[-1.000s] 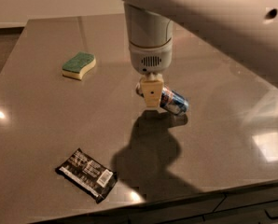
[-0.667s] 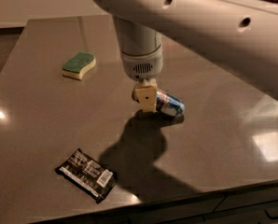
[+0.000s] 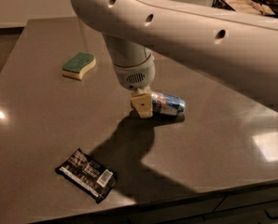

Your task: Knock redbull can over

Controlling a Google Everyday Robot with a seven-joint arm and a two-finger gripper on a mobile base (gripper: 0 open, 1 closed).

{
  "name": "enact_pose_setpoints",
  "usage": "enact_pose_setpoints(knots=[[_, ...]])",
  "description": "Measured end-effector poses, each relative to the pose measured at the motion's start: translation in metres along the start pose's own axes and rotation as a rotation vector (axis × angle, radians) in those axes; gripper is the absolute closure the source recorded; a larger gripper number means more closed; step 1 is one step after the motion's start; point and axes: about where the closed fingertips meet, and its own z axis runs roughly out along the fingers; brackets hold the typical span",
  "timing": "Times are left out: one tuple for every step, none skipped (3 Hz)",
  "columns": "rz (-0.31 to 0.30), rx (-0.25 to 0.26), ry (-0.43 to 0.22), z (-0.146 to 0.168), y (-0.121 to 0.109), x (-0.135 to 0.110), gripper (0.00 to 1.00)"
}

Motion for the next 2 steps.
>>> enact_pose_setpoints(knots=[[0.000, 0.035, -0.032, 0.0013, -0.0087, -0.0084, 0.00], [0.000, 0.035, -0.032, 0.0013, -0.0088, -0.0085, 0.00]])
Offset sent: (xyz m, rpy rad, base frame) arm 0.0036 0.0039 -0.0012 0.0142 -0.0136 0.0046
